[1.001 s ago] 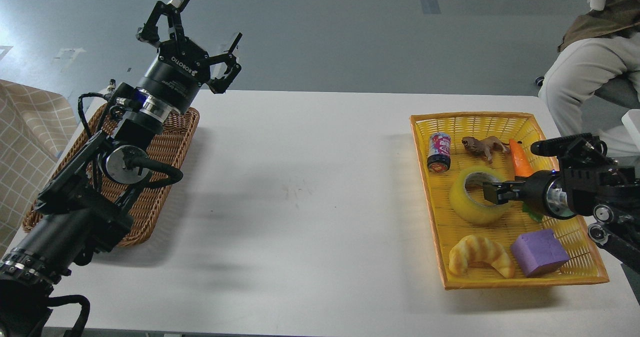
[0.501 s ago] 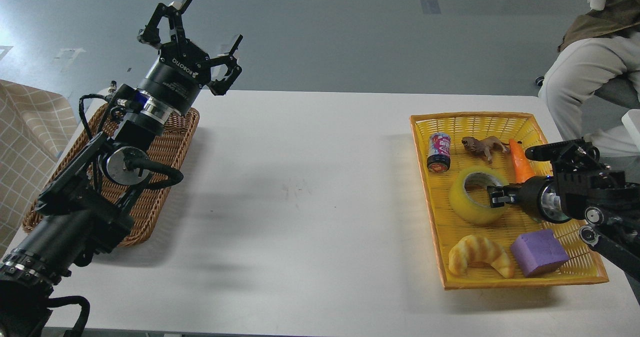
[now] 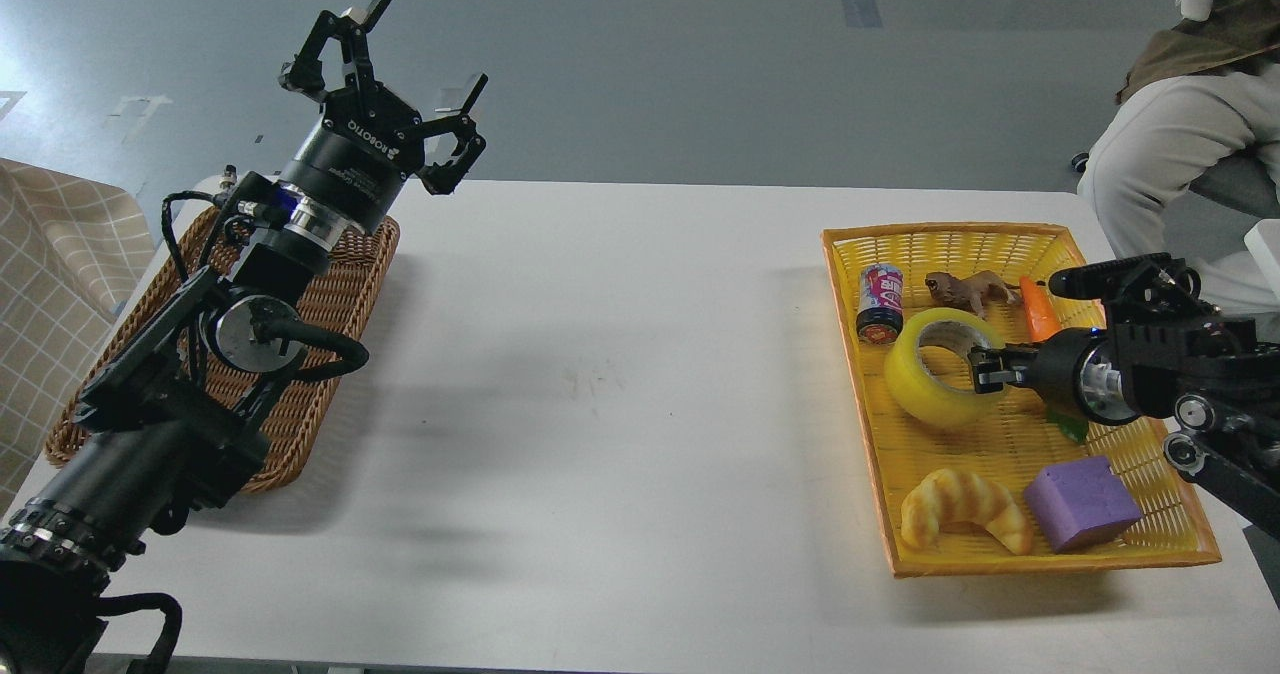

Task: Place and transfer tape with both arms
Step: 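Lift the tape roll out of the tray toward the table center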

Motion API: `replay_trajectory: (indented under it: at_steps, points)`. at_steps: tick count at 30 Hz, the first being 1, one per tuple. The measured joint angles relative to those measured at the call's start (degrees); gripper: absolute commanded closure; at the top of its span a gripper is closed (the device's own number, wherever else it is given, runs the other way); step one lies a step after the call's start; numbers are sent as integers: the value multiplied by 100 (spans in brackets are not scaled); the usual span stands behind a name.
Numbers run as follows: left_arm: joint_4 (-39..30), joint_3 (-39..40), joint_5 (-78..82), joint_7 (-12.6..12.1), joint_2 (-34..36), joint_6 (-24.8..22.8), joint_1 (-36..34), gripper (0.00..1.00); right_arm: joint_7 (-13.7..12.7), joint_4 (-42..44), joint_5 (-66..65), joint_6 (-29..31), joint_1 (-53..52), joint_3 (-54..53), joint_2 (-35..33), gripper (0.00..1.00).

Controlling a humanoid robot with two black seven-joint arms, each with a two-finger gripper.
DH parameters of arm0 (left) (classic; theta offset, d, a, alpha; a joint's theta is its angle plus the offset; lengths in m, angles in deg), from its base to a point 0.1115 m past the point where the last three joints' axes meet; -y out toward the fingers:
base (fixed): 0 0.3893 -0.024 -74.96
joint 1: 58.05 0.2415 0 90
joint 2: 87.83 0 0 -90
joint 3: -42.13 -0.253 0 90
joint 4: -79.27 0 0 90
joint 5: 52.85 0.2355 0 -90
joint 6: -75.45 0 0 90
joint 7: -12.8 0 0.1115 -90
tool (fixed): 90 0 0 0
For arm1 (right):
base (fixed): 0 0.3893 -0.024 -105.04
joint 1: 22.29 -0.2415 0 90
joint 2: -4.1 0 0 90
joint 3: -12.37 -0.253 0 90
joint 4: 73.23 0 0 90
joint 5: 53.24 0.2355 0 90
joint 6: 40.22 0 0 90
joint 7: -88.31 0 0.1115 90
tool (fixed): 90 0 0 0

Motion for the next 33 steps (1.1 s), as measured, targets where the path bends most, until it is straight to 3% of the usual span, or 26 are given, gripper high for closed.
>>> replay_trajectory:
  at_steps: [8, 17, 33]
  points:
    - [-7, 23, 1, 9, -44, 0, -23, 2, 17, -908, 304, 0, -54, -478, -783, 100]
    - [-59, 23, 8, 3, -28, 0, -74, 2, 27, -1076, 769, 0, -815, -569, -737, 100]
    - [-64, 37, 33, 8, 54, 0, -83, 2, 7, 160, 792, 0, -1728, 61, 1715, 100]
